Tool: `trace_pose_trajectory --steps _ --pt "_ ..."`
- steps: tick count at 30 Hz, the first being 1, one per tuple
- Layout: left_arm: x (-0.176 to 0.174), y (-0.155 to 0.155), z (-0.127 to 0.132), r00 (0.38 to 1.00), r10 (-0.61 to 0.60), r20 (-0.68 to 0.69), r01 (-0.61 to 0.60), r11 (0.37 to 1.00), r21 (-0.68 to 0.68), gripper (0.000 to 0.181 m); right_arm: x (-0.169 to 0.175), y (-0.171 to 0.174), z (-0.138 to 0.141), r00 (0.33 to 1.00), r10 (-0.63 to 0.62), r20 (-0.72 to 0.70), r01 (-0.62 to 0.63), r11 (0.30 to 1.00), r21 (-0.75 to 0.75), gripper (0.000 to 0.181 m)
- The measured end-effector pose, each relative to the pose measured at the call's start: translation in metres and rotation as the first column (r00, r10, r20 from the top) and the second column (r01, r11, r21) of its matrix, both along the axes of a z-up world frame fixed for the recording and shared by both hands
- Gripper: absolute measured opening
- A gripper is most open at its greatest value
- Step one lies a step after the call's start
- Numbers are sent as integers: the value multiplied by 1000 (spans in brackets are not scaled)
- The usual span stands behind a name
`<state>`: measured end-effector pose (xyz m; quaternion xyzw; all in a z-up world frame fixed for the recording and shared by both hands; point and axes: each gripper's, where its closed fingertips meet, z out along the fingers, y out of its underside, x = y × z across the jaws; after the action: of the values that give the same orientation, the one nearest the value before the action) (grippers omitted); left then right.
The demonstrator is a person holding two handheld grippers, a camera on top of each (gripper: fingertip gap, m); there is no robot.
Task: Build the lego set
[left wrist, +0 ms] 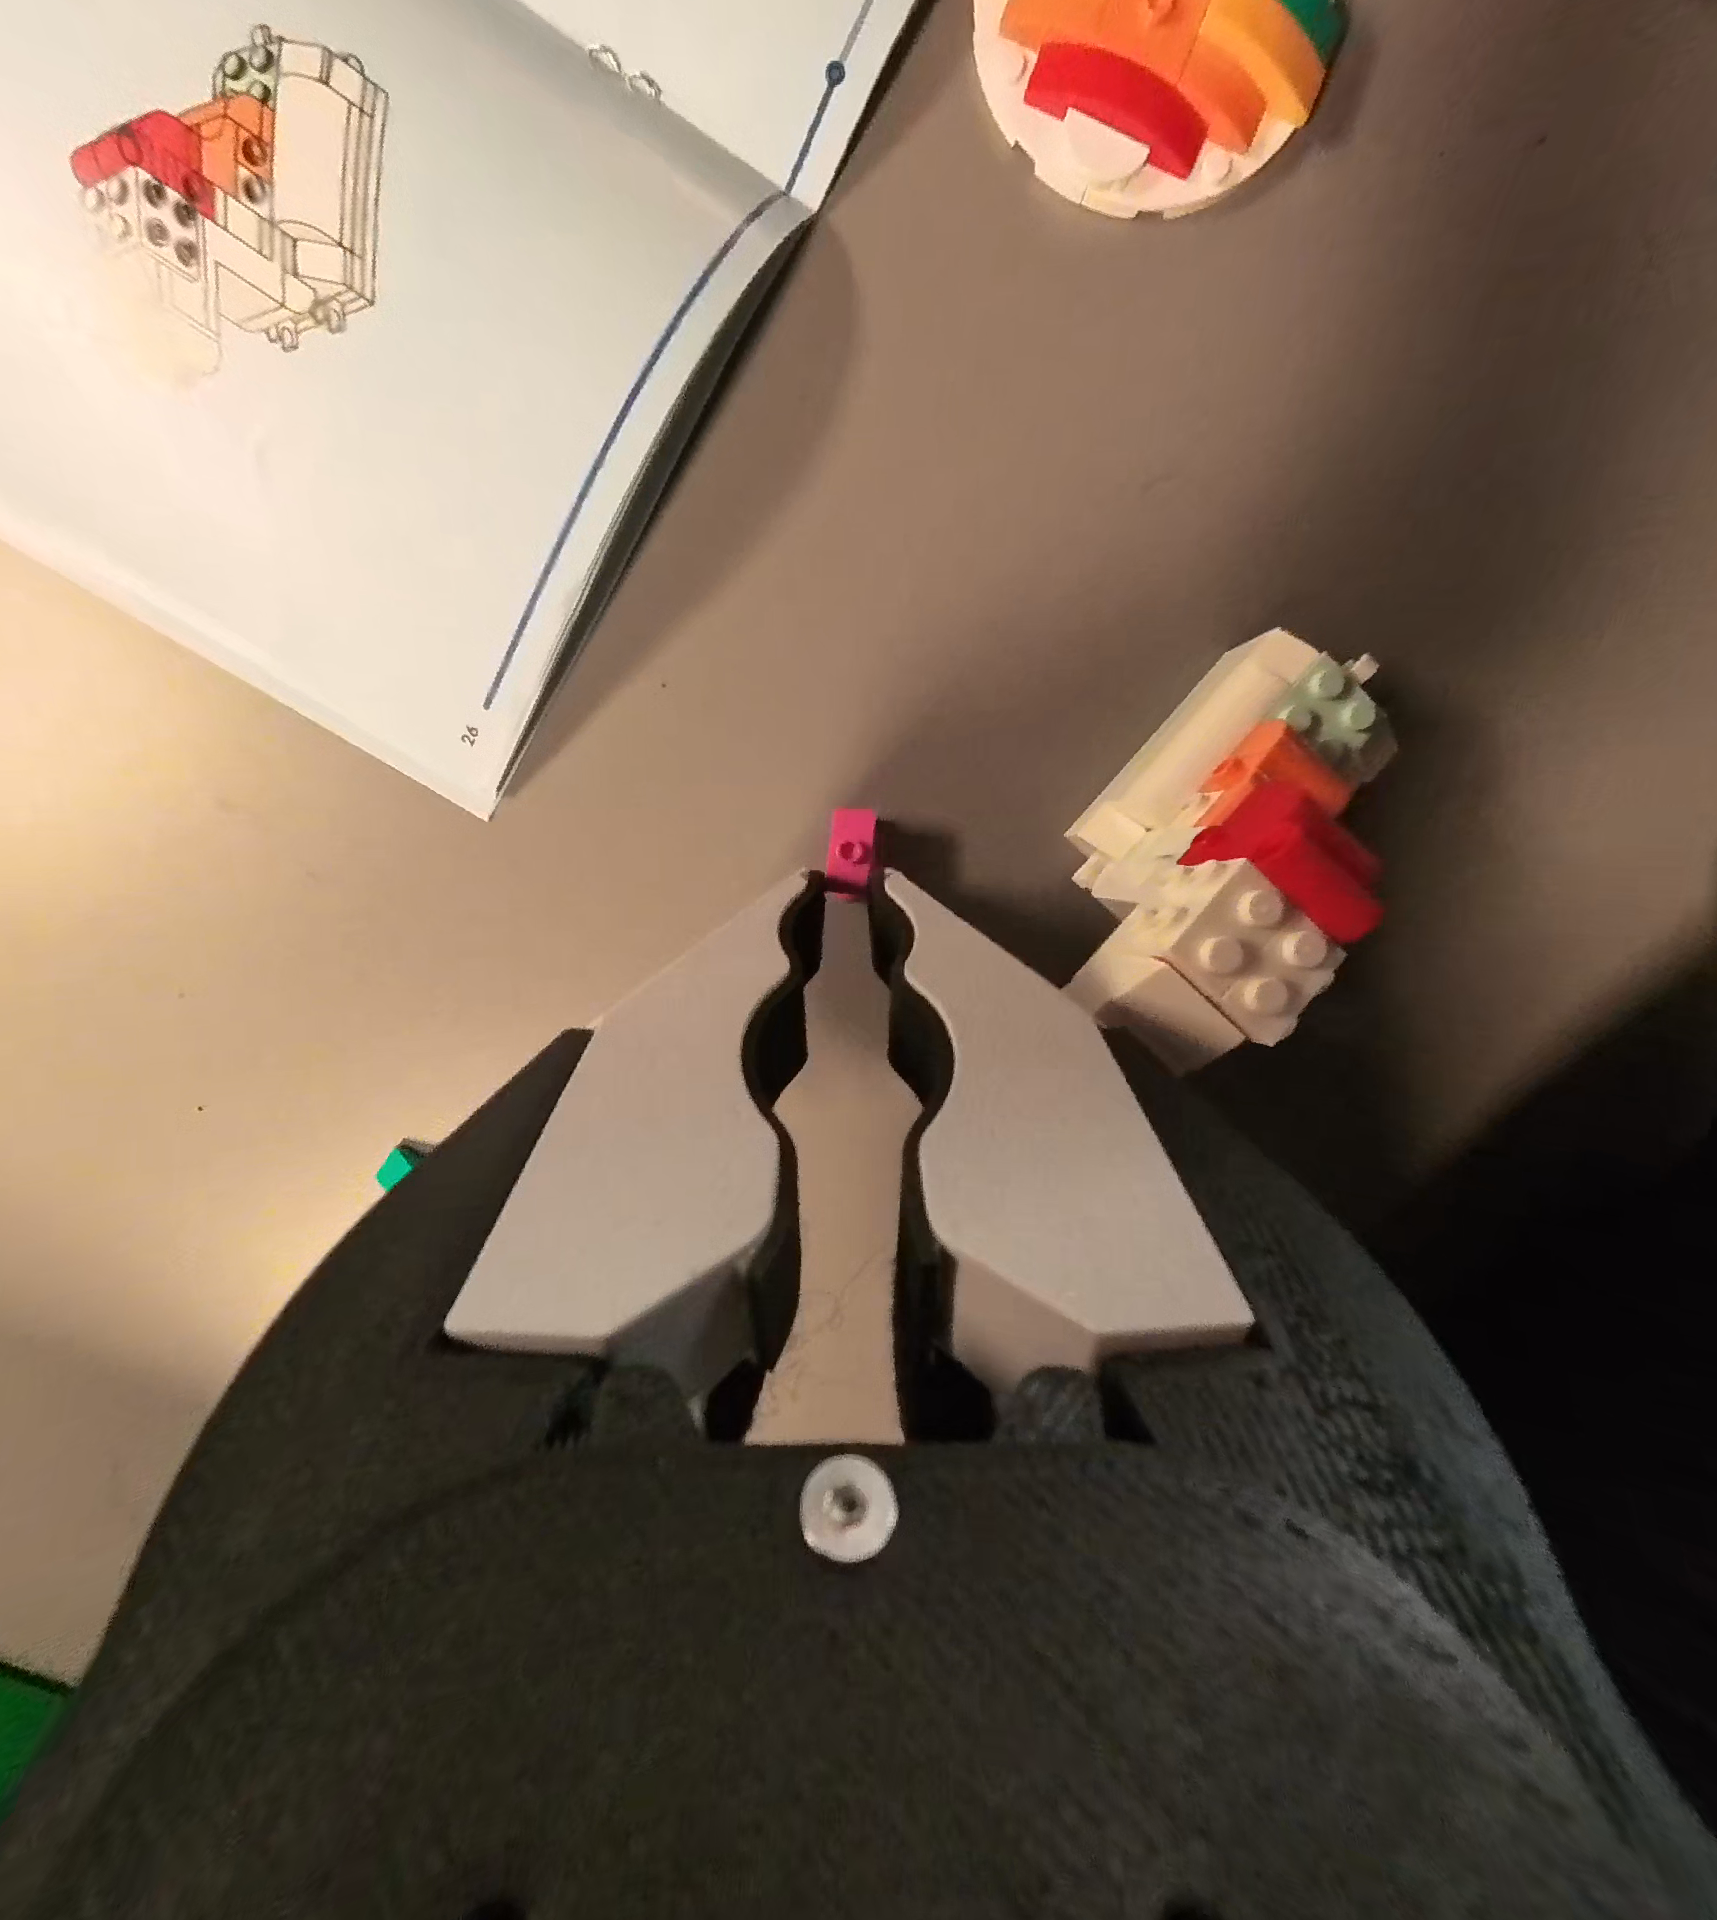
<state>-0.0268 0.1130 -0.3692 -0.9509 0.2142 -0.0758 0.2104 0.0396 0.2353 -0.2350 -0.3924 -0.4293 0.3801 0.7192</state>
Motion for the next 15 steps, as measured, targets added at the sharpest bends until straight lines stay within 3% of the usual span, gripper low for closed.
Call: trace_pose_trajectory --steps 1,15 --pt "0 1 1 1000 4 4 -4 1000 3 7 0 0 0 1000 0 0 0 1000 0 24" --pt "0 -1 -3 999 33 24 -33 999 -17 7 -1 0 -1 1000 2 7 -2 1000 -2 24"
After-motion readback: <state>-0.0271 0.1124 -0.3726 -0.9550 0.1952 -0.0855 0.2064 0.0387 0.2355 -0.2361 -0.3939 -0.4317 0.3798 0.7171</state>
